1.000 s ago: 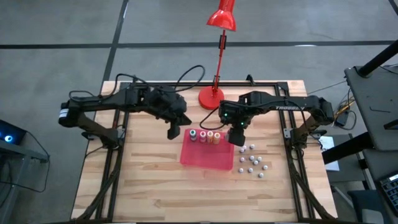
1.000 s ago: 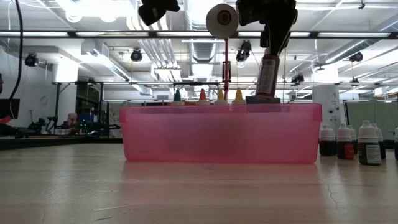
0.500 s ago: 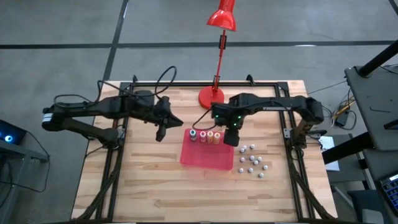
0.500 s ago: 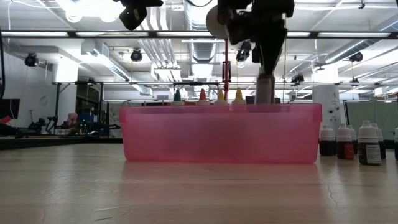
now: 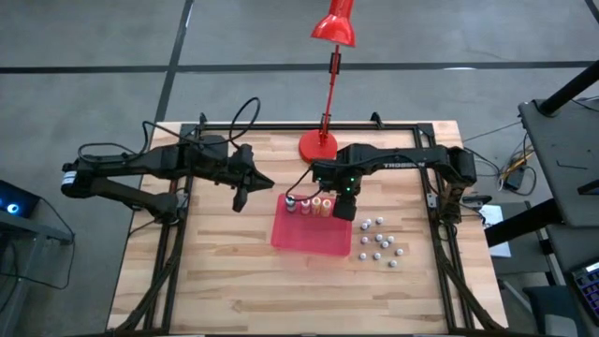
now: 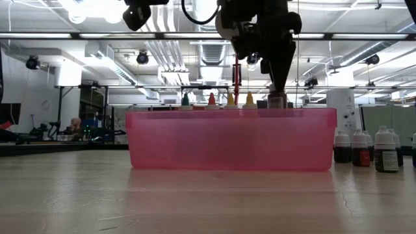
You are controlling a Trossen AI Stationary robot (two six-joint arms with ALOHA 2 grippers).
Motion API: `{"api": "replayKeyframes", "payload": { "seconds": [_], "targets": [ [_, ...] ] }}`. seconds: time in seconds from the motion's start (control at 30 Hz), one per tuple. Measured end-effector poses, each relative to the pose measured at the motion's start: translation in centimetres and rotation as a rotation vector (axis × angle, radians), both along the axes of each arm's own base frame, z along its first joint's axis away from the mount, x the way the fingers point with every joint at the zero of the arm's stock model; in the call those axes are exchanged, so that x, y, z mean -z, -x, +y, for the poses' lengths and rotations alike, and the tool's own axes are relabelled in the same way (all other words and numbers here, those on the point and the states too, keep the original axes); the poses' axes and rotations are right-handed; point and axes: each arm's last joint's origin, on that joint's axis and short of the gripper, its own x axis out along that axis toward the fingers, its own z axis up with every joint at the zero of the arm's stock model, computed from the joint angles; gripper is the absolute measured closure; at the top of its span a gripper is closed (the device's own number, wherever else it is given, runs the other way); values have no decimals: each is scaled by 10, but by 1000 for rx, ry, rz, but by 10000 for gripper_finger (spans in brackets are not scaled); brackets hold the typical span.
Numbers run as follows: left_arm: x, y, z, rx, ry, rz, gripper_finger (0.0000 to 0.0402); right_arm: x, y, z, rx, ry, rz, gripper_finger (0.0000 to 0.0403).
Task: Pick & Place food coloring
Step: Put the large red food coloring bottle into the red bin
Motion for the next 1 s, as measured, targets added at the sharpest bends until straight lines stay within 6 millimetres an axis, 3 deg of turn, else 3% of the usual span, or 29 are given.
{"api": "replayKeyframes", "payload": {
  "seconds": [0.6, 1.0],
  "targets": [
    [2, 0, 0, -1, 3, 8, 402, 22, -11, 4, 57, 9, 48, 295],
    [2, 0, 0, -2, 3, 9, 402, 22, -10, 19, 41, 47, 29, 295]
  ]
}}
